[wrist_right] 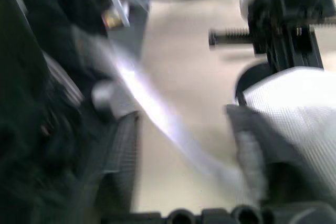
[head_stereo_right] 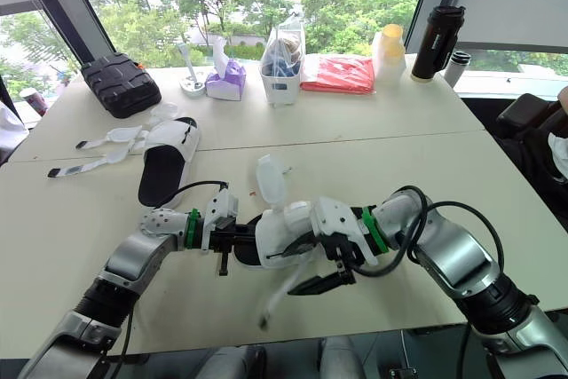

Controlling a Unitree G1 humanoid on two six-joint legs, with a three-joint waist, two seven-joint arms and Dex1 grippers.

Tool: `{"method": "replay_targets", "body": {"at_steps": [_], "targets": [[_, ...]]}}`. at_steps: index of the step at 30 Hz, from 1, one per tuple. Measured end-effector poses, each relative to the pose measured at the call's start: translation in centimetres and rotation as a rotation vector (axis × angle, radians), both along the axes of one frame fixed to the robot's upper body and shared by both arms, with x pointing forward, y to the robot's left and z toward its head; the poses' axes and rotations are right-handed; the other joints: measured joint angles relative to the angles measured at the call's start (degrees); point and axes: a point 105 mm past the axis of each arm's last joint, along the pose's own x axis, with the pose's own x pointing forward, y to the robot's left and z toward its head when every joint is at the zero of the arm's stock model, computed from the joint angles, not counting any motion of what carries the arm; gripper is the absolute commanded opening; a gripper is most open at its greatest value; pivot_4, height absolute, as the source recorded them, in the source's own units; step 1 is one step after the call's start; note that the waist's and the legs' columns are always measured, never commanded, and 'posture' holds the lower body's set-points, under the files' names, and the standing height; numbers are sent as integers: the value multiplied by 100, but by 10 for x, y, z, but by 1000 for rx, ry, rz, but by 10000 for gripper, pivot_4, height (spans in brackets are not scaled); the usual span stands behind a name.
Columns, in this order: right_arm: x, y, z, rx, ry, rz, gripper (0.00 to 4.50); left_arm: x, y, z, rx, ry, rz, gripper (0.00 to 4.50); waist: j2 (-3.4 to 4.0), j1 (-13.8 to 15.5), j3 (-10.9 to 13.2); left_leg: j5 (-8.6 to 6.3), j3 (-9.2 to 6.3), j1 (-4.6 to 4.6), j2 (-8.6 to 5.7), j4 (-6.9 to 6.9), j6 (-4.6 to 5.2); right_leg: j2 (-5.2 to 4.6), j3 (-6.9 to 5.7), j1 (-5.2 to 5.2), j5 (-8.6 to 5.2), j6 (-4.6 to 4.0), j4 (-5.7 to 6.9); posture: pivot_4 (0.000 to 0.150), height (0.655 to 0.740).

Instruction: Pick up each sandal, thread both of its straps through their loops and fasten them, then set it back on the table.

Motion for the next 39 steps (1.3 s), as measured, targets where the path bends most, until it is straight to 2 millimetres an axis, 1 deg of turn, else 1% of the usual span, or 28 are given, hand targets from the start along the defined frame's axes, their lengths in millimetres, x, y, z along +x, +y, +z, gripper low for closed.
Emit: {"method": "replay_targets", "body": {"at_steps": [4,8,11,14,18,22,23,26,30,33,35,39], "targets": [[-7,-10,-7,-67,-74,92,44886,0,0,-1,0,3,1,0,0,0,0,0,-1,2,2,0,0,0,0,4,0,0,-1,1500,7400],[-17,-26,-12,-131,-54,141,44886,-1,0,-1,0,5,1,0,0,7,0,0,-4,2,4,0,0,0,0,6,0,0,-2,1500,7400],[-16,-34,-7,-139,-58,127,44886,-2,0,-1,-1,5,2,0,0,3,0,0,-4,3,5,0,1,0,1,6,0,0,-3,1500,7400],[-11,-45,6,-130,-34,53,44886,-6,0,-4,-3,10,-2,0,0,14,0,0,-7,3,6,0,1,0,1,9,0,-1,-5,1500,7400],[-9,-62,14,-128,109,-93,44886,-10,0,-4,-3,13,-7,0,0,44,0,-3,-9,2,5,0,5,-1,1,14,0,-2,-14,1500,7400],[-9,-71,10,-125,283,-244,44886,-13,-1,-4,-2,13,-14,0,1,84,0,-4,-8,3,6,0,7,-1,1,14,0,-2,-15,1500,7400],[-8,-75,5,-127,360,-309,44886,-14,-2,-5,-2,11,-19,0,1,114,0,-4,-7,3,6,0,7,-1,1,14,0,-2,-16,1500,7400],[-3,-81,-5,-121,478,-435,44886,-15,-3,-5,0,9,-29,0,0,141,-1,-5,-5,2,5,1,9,-3,1,15,0,-2,-18,1500,7400],[-7,-78,-18,-113,593,-492,44886,-16,-4,-5,3,-7,-39,0,1,142,-2,-7,-6,2,5,1,12,-3,0,16,0,-2,-18,1500,7400],[-16,-67,-37,-128,701,-493,44886,-14,-5,-4,7,-21,-45,0,1,150,-2,-7,-5,0,3,5,12,-4,0,16,0,-1,-18,1500,7400],[-17,-65,-40,-129,719,-498,44886,-14,-5,-4,12,-27,-47,0,1,150,-2,-7,-4,0,2,8,12,-5,0,18,1,0,-18,1500,7400],[-17,-49,-44,-82,770,-484,44886,-11,-7,-4,20,-42,-58,0,-1,151,-4,-6,-7,3,2,10,12,-4,-1,25,3,3,-18,1500,7400]]}}
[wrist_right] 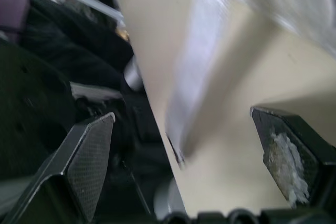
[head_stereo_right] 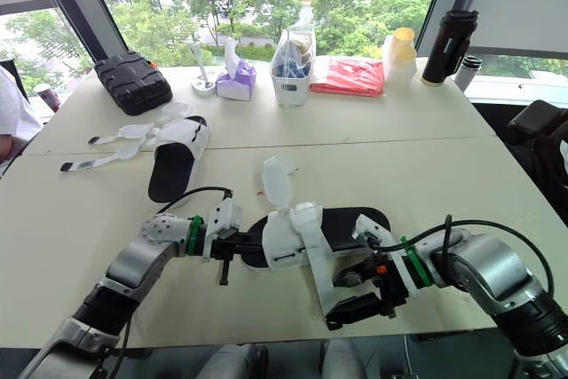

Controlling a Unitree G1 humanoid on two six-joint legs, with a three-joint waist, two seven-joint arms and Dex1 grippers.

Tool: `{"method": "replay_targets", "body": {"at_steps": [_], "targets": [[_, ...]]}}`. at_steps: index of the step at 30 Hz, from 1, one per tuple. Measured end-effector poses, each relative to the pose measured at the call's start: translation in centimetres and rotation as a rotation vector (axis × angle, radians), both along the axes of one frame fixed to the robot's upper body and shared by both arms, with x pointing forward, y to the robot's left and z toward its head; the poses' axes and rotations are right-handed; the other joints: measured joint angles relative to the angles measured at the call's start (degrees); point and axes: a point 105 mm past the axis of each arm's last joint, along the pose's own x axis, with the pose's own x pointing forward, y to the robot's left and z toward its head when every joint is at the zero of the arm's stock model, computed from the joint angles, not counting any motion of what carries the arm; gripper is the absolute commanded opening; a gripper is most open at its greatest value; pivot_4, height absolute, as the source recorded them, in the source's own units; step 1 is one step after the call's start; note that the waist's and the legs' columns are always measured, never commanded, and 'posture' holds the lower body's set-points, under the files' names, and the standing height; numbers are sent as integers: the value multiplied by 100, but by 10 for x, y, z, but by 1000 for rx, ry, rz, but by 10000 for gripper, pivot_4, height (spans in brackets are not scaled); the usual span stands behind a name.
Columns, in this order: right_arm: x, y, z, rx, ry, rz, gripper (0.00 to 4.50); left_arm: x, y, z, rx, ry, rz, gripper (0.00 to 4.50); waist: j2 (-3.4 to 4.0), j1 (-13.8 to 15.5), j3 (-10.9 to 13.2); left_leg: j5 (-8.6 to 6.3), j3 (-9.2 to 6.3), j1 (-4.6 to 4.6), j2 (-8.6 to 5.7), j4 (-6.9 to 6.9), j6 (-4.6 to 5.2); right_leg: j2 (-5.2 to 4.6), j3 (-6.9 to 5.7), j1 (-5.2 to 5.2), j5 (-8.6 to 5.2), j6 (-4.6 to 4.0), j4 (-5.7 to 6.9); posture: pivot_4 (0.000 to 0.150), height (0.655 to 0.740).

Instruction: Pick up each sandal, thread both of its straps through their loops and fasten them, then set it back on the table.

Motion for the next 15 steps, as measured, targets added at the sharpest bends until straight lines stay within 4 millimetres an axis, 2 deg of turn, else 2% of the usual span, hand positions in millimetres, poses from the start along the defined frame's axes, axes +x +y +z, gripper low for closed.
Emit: {"method": "replay_targets", "body": {"at_steps": [2,5,12,13,15], "targets": [[3,5,0,4,-2,-5,44886,0,0,0,-1,0,0,0,0,-3,0,0,0,1,-1,2,0,0,0,1,1,2,0,1500,7400],[6,12,0,12,2,-17,37031,0,0,0,-2,-1,0,0,0,0,-1,0,-3,0,-1,2,0,0,-1,1,2,3,0,1500,7400],[11,16,-2,18,11,-35,2854,0,-1,0,-2,0,1,0,0,0,-1,0,-3,0,-2,3,0,0,-1,1,2,3,0,1500,7400],[10,16,-2,20,12,-33,612,0,-1,-1,-2,0,1,0,0,-1,-1,0,-3,0,-2,3,0,0,-1,1,2,3,0,1500,7400],[10,16,0,26,14,-27,612,0,-1,-1,-2,0,2,0,0,-1,-1,0,-3,0,-2,3,0,0,-1,2,2,3,0,1500,7400]]}}
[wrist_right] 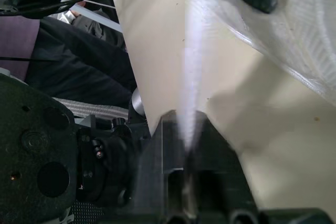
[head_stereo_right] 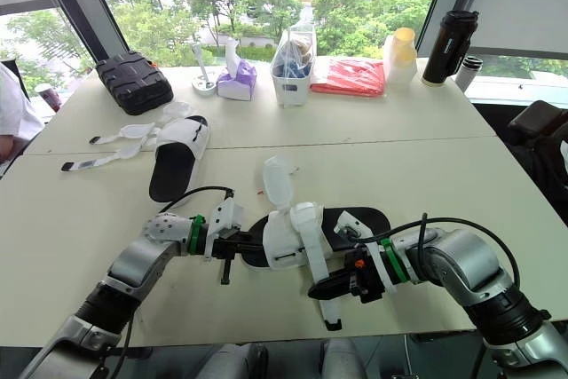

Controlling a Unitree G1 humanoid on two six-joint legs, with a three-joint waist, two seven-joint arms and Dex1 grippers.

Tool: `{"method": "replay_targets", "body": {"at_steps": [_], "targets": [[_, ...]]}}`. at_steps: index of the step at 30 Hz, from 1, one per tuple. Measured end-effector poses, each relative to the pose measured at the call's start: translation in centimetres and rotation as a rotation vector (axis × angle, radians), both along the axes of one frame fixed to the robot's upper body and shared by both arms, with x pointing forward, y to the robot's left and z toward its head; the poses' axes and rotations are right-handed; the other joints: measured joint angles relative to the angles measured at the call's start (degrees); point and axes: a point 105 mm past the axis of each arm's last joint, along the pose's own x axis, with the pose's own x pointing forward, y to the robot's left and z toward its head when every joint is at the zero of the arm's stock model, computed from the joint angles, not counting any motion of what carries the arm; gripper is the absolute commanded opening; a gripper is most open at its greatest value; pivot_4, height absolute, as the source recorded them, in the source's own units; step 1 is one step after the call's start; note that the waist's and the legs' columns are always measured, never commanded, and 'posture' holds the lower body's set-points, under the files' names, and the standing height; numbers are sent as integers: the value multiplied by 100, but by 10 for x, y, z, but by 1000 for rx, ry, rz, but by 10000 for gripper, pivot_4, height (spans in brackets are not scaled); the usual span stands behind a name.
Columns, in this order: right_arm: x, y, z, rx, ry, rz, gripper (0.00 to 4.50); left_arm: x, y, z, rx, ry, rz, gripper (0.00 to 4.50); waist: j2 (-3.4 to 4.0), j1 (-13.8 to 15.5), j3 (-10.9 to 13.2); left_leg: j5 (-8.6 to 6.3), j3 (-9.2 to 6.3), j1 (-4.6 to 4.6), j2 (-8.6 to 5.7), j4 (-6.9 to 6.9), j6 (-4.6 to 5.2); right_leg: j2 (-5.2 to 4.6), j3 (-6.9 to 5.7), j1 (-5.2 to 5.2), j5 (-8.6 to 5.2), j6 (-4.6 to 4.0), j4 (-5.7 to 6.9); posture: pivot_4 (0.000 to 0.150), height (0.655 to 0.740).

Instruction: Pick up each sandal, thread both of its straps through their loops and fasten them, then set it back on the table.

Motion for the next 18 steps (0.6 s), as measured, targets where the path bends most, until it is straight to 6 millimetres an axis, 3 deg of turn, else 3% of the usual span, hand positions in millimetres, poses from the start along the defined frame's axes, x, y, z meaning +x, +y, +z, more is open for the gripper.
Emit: {"method": "replay_targets", "body": {"at_steps": [5,7,10,13,18], "targets": [[4,0,10,8,-35,6,612,0,0,0,0,0,1,0,0,-5,0,0,1,0,0,0,0,0,1,0,0,1,0,1500,7400],[14,3,30,36,-93,-1,612,1,1,0,0,0,4,0,1,-10,0,0,1,1,0,0,0,0,1,0,1,1,0,1500,7400],[30,13,78,120,-209,7,612,1,1,0,0,-1,3,0,1,-9,0,0,-2,1,2,0,0,2,0,0,1,1,0,1500,7400],[43,23,106,185,-257,9,612,0,1,0,0,-6,-2,0,0,-9,0,0,-3,0,1,0,0,2,-2,0,1,0,0,1500,7400],[61,33,114,212,-220,-2,612,1,1,-1,0,-13,-11,0,1,-15,0,0,-2,-1,-1,0,0,0,-2,-2,3,-2,0,1500,7400]]}}
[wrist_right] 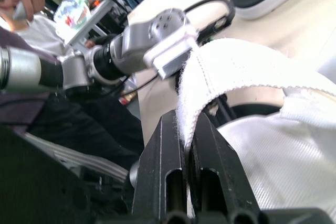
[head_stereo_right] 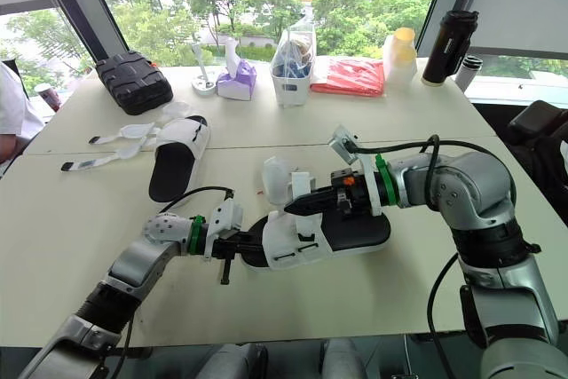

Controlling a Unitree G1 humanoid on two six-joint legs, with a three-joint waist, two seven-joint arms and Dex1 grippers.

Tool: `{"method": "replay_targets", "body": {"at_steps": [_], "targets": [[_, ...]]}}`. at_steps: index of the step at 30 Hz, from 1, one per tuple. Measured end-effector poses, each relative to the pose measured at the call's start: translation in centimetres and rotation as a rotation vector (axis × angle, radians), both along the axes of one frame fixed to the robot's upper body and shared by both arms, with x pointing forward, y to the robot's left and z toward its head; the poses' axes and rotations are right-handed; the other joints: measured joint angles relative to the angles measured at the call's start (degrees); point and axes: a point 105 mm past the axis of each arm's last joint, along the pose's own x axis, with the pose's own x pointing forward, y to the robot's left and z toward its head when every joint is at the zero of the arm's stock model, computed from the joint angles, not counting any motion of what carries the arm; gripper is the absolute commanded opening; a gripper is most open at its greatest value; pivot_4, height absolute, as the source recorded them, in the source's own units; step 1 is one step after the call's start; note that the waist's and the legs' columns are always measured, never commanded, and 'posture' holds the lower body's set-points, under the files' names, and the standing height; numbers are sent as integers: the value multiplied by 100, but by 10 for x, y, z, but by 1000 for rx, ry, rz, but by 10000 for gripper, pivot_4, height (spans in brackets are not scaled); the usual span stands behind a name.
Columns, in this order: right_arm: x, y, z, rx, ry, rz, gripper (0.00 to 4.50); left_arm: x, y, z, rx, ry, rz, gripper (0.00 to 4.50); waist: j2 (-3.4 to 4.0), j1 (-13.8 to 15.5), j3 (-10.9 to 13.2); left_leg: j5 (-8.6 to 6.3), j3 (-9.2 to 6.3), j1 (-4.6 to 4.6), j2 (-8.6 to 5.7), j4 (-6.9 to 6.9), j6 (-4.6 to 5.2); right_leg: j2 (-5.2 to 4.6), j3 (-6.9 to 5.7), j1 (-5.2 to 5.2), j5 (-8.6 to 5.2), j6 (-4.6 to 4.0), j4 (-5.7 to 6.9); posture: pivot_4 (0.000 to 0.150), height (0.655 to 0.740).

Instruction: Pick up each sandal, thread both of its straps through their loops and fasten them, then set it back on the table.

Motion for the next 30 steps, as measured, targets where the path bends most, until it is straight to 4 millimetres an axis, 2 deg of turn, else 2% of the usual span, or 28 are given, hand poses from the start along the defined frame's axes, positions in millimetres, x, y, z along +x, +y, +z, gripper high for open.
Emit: {"method": "replay_targets", "body": {"at_steps": [3,5,10,30], "targets": [[12,4,-4,-15,7,5,612,1,-1,0,-1,-2,-3,0,0,7,0,0,-2,0,-1,0,0,0,-2,0,1,-1,1,1500,7400],[18,4,-13,-41,25,6,612,1,-2,0,-2,-3,-6,0,0,10,0,0,-2,-1,-3,1,0,-1,-2,0,1,0,1,1500,7400],[18,2,-31,-85,60,35,612,2,-3,1,-1,-7,-5,0,0,2,0,0,-2,-1,-3,1,-1,-1,-1,-1,1,1,1,1500,7400],[10,-1,-34,-101,174,48,612,3,-4,1,-4,-14,-2,0,0,3,0,0,-4,-1,-2,0,0,-1,-1,-1,2,1,1,1500,7400]]}}
